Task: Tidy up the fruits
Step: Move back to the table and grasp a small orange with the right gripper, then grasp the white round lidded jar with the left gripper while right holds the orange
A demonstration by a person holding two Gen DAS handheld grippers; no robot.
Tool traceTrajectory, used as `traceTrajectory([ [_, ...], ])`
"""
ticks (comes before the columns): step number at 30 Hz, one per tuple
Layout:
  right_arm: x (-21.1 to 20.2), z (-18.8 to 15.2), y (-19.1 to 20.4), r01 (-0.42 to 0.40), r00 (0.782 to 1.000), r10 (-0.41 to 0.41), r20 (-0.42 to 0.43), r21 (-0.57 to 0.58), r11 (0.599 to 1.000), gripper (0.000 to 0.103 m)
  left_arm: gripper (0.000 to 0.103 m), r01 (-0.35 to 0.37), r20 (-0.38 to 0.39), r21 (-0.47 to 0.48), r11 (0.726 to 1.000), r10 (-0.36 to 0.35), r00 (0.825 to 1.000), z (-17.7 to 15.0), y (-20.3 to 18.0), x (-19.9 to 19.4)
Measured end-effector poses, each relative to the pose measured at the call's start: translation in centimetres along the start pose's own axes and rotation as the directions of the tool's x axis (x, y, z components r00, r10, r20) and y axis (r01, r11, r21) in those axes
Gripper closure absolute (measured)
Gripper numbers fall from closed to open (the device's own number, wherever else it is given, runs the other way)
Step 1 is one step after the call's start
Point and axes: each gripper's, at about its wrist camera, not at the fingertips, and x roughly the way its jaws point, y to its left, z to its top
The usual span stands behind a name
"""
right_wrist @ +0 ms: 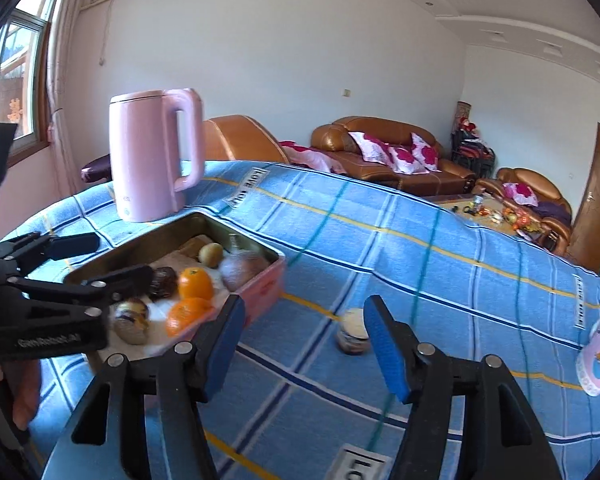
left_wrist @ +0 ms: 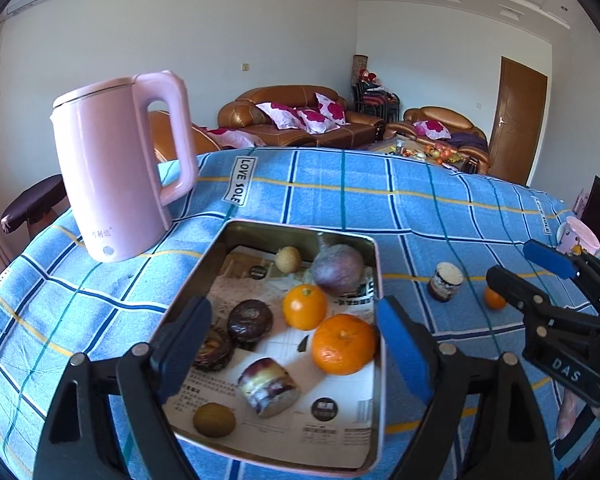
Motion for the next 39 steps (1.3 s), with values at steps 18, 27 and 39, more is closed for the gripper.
traceTrajectory([
  [18,4.3,-2.5,-8.3,0.099,0.982,-0.064,-0.179,0.196,0.975,0.040,0.014,0.021,-0.040,0.131,0.991,-0.016,0.999,1.2,-8.3,3.7],
  [27,6.1,-2.7,-7.7,0.070,0.966,-0.023,-0.256,0.174,0.982,0.041,0.013,0.016,-0.053,0.162,0.987,-0.008,0.999,1.0,-8.9,4.3],
  [39,4.8,-3.2,-9.9,0.108,0.975,-0.047,-0.218,0.277,0.955,0.067,0.013,0.085,-0.107,0.210,0.974,-0.063,0.992,1.5,-12.1,6.5],
])
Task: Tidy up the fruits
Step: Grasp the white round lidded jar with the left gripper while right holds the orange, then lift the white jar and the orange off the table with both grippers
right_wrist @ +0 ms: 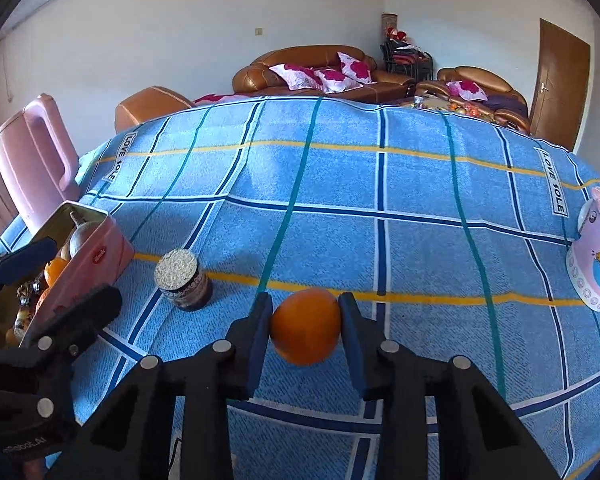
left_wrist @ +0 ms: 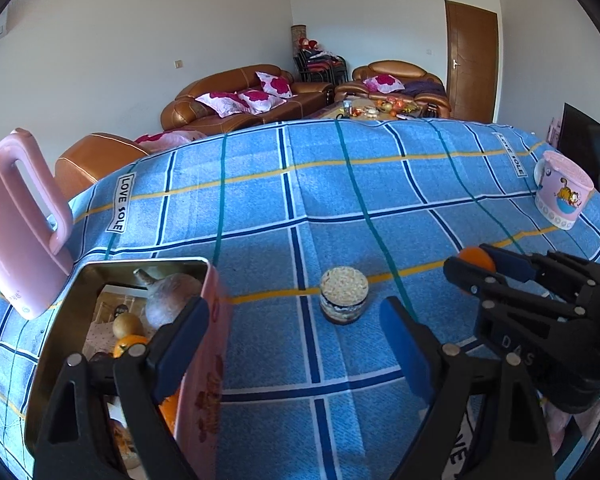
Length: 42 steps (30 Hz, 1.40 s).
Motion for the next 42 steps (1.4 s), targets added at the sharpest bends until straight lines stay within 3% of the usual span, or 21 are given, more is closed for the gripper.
traceTrajectory([
  [4,-0.9,0.0,-1.5,0.028,0.999,-0.030,0.041,0.048,0.998,0.067,0.015,0.022,-0.035,0.031,0.999,-0.021,0.999,0.5,-1.4,1.7],
  [10,-1.2,0.2,-2.5,0.000,0.998,-0.005,0.055,0.088,0.996,0.067,0.025,0.028,-0.084,0.052,0.998,-0.024,0.996,0.8,-2.7,3.9],
  [17,-0.8,0.3,-2.3,-0.030,0.999,0.027,0.043,0.077,0.997,0.067,0.067,0.076,-0.138,0.020,0.997,-0.073,0.988,0.7,-2.5,5.5],
  [27,-0.7,0.1,-2.1,-0.051,0.998,0.049,0.042,0.062,0.997,0.067,0.067,0.113,-0.080,-0.031,0.993,-0.115,0.990,0.5,-1.6,4.1],
  [42,-2.0,0.0,-1.1,-0.054,0.993,0.054,0.102,-0.005,0.999,0.067,0.067,0.098,-0.003,-0.059,0.993,-0.098,0.995,0.5,-0.7,2.9],
])
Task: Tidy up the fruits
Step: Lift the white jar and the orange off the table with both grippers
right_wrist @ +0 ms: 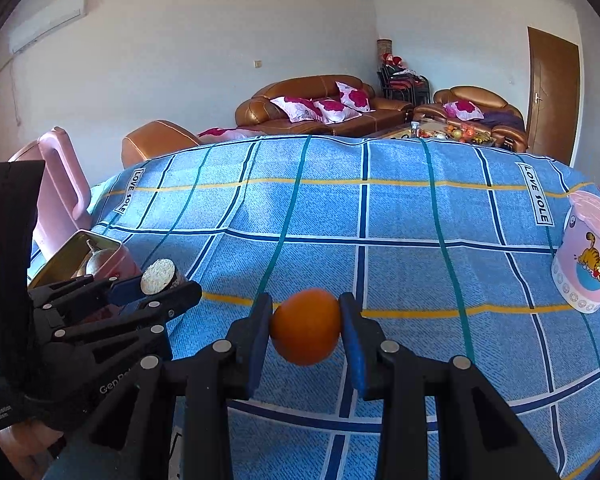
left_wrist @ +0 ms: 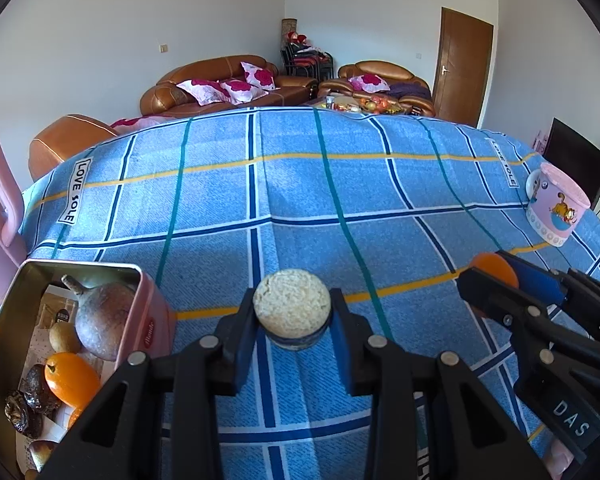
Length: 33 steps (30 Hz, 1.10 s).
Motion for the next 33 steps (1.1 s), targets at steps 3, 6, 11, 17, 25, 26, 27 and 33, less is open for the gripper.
traceTrajectory([
  [3,-0.3,-0.1,0.2,-0.001,1.000,0.002,0.014,-0.005,1.000,0.067,0.067,-0.008,0.018,-0.003,1.000,0.008,1.000,0.0,0.1,-0.4],
  [6,-0.6,-0.1,0.3,-0.001,1.000,0.001,0.028,-0.010,1.000,0.067,0.067,-0.014,0.030,-0.006,1.000,0.014,0.999,0.0,0.1,-0.6],
  [11,-0.8,0.0,0.3,0.003,0.999,-0.002,0.041,-0.014,1.000,0.067,0.067,-0.026,0.053,-0.003,1.000,0.026,0.998,-0.1,0.1,-1.0],
  [17,-1.3,-0.2,0.5,0.009,0.998,-0.007,0.069,-0.022,1.000,0.067,0.067,-0.035,0.077,0.004,0.999,0.034,0.996,-0.1,0.0,-1.5],
  [25,-2.2,-0.3,0.6,0.017,0.994,-0.013,0.112,-0.029,0.999,0.067,0.067,-0.039,0.098,-0.005,0.999,0.040,0.994,-0.1,0.2,-1.9],
  [26,-2.3,-0.3,0.7,0.018,0.993,-0.014,0.116,-0.031,0.999,0.067,0.067,-0.040,0.100,-0.006,0.999,0.040,0.994,-0.1,0.2,-1.9],
  [27,-2.4,-0.3,0.7,0.019,0.993,-0.015,0.119,-0.033,0.999,0.067,0.067,-0.040,0.102,-0.006,0.999,0.040,0.994,-0.2,0.2,-2.0],
  [33,-2.8,-0.4,0.9,0.024,0.990,-0.019,0.138,-0.034,0.999,0.067,0.067,-0.042,0.130,-0.010,0.999,0.043,0.991,-0.2,0.3,-2.5],
])
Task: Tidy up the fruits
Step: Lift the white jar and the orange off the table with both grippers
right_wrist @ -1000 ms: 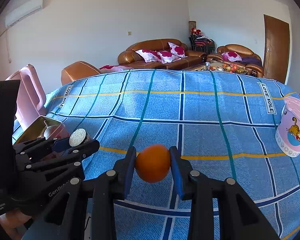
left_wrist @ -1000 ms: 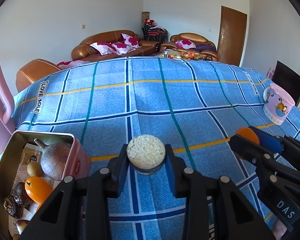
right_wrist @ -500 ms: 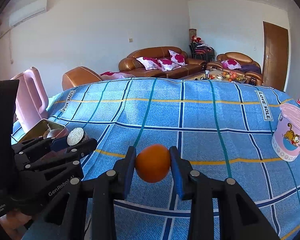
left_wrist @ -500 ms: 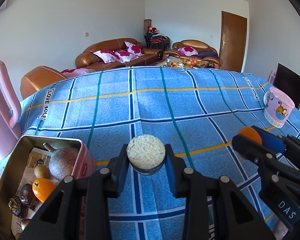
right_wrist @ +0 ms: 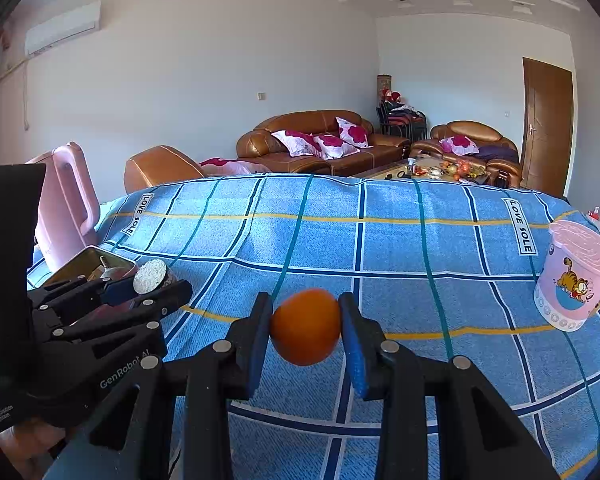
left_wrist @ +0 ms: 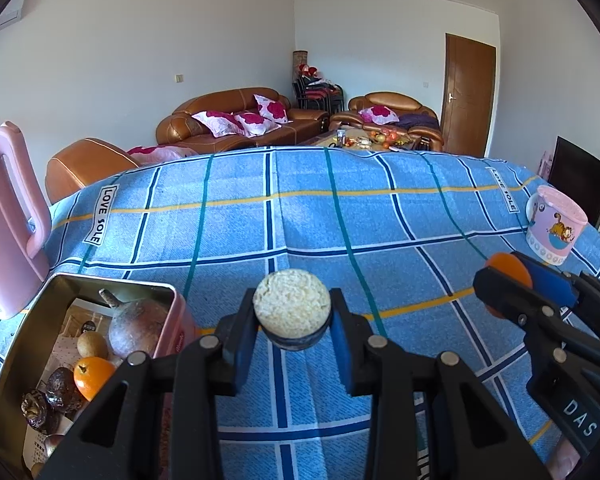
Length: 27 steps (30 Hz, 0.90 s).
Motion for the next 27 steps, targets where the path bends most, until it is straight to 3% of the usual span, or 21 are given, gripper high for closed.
traceTrajectory([
  [27,-1.9,-0.3,0.4,-0.001,0.996,0.002,0.085,-0.019,1.000,0.067,0.067,-0.023,0.097,-0.011,1.000,0.024,0.995,-0.2,0.2,-1.9],
])
